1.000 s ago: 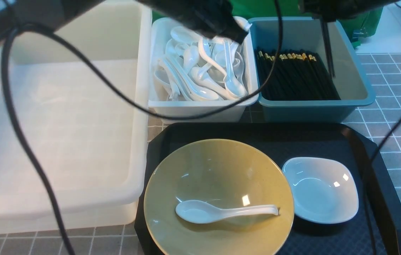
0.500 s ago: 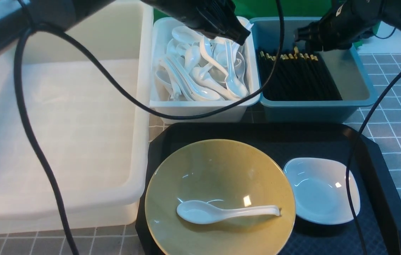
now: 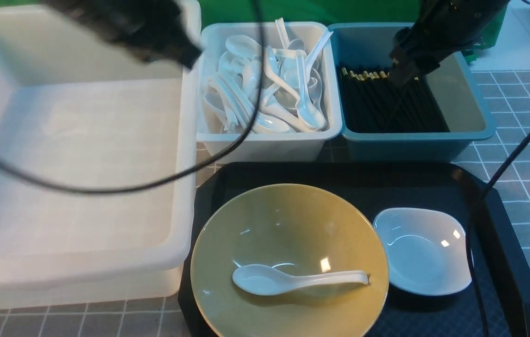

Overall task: On grey table put chopsticks spoon bowls plates into blue grey white boxes.
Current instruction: 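Reach down and grasp the white spoon resting in the bowl with the right gripper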

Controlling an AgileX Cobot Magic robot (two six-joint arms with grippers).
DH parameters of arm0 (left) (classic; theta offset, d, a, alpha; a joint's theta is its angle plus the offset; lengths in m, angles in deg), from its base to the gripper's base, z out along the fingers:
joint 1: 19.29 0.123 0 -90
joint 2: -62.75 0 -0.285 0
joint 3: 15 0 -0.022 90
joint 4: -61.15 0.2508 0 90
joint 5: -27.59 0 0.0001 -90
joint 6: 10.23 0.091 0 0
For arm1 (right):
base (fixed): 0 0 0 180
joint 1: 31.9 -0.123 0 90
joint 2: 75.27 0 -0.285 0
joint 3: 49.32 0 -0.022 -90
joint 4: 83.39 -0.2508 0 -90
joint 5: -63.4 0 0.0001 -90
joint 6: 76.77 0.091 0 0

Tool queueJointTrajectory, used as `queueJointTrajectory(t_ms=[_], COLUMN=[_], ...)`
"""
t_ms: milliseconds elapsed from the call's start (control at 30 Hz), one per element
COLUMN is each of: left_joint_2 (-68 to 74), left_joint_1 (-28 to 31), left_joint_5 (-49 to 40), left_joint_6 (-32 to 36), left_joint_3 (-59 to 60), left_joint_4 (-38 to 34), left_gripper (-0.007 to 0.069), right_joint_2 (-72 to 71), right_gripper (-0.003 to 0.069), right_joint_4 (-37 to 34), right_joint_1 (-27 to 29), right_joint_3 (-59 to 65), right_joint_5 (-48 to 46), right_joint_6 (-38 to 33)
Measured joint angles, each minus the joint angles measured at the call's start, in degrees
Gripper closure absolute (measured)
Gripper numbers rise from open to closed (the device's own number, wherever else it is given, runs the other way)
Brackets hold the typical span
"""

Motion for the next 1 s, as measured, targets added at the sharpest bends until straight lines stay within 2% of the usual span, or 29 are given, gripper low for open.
queueJointTrajectory(t_ms=[300, 500, 767, 1000], left_joint_2=[-14.29, -19.5, -19.96, -19.96], left_joint_1=[1.9, 1.9, 1.9, 1.9], left_joint_5=[1.82, 6.65, 13.32, 14.45], left_joint_6=[1.93, 4.54, 7.11, 7.18], left_joint_3=[24.63, 33.78, 37.17, 37.41], left_joint_4=[-5.08, -8.39, -9.25, -9.25], left_gripper=[0.0634, 0.0634, 0.0634, 0.0634], right_joint_2=[-8.82, -8.01, -3.82, 0.75], right_gripper=[0.0185, 0.0185, 0.0185, 0.0185], right_joint_4=[-1.56, -1.56, -0.66, -0.45], right_joint_1=[-15.53, -21.56, -23.17, -23.48], right_joint_3=[15.92, 23.4, 28.39, 28.51], right_joint_5=[-0.35, -0.09, 3.78, 5.32], right_joint_6=[-10.37, -15.25, -20.21, -23.45])
